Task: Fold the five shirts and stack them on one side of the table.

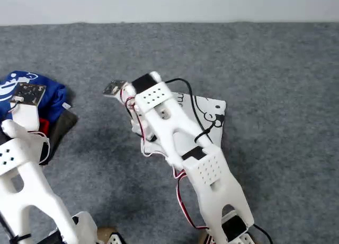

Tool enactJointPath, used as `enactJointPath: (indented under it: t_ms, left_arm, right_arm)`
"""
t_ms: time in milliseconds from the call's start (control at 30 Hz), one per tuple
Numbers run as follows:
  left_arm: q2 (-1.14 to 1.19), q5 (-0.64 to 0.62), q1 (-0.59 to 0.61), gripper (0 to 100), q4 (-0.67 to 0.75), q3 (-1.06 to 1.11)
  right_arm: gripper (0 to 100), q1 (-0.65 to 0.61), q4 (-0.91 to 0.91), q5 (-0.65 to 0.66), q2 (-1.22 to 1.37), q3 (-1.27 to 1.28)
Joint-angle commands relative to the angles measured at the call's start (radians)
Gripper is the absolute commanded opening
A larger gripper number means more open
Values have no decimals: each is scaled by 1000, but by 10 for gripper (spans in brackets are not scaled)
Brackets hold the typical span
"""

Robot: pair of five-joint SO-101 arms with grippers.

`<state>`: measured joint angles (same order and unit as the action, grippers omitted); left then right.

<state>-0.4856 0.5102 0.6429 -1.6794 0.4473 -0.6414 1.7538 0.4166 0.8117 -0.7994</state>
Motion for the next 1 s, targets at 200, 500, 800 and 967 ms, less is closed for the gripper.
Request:
enactJointPath:
  t_ms: [200, 500, 800, 967]
  left_arm:
    - [-11, -14, -2, 15, 20, -8]
    - [-11, -14, -2, 15, 20, -7]
    - [-11, -14, -2, 15, 15, -8]
    - [-11, -14, -2, 15, 14, -5]
  right_arm:
    - [9, 104, 44, -9, -380, 241]
    - [9, 367, -45, -94, -535, 470]
    - [9, 489, -381, -14, -363, 471]
    - [9, 570, -507, -6, -229, 471]
